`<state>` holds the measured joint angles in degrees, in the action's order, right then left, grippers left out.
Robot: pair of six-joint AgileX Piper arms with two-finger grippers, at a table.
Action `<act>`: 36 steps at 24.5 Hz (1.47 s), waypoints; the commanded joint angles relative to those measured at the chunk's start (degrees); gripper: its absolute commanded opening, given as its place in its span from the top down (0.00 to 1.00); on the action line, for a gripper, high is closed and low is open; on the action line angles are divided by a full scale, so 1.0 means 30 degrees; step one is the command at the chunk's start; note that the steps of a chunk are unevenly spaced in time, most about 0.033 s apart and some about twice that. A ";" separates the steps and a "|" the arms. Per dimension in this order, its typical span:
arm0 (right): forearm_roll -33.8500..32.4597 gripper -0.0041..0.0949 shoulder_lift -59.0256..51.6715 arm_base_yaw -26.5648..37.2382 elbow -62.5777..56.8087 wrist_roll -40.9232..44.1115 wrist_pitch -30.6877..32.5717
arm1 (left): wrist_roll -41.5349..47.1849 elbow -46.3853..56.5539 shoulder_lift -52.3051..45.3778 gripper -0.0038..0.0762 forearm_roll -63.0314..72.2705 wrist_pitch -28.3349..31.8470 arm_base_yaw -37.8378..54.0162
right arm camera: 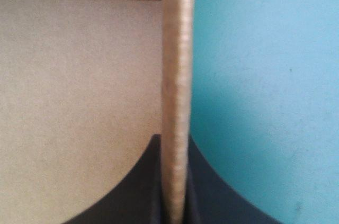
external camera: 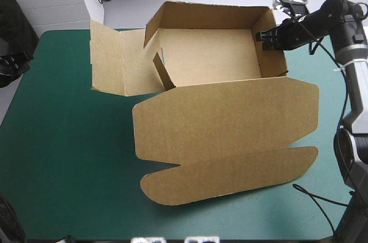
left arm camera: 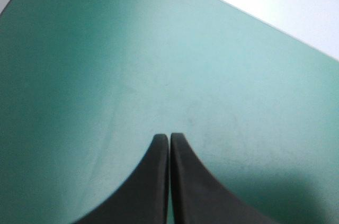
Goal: Fold the box
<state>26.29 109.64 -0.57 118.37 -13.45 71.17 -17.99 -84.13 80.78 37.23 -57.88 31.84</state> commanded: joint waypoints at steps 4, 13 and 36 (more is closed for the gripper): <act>0.3459 0.97 -0.2816 0.1193 0.0655 0.0140 0.0069 | -0.1319 -0.0312 -0.0404 0.96 0.5146 0.0582 -0.0109; 0.4532 0.97 -0.3998 0.1204 0.0655 0.0310 0.0069 | -0.2324 -0.0191 0.0427 0.96 0.7020 0.1334 -0.4327; 0.1937 0.97 -0.3183 -0.1680 0.0529 0.1578 -0.1734 | -0.4486 -0.0477 -0.1448 0.96 1.0650 -0.2075 -0.7462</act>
<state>28.43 102.46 -5.62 118.44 -9.59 69.83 -31.07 -83.65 79.21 64.37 -64.32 9.95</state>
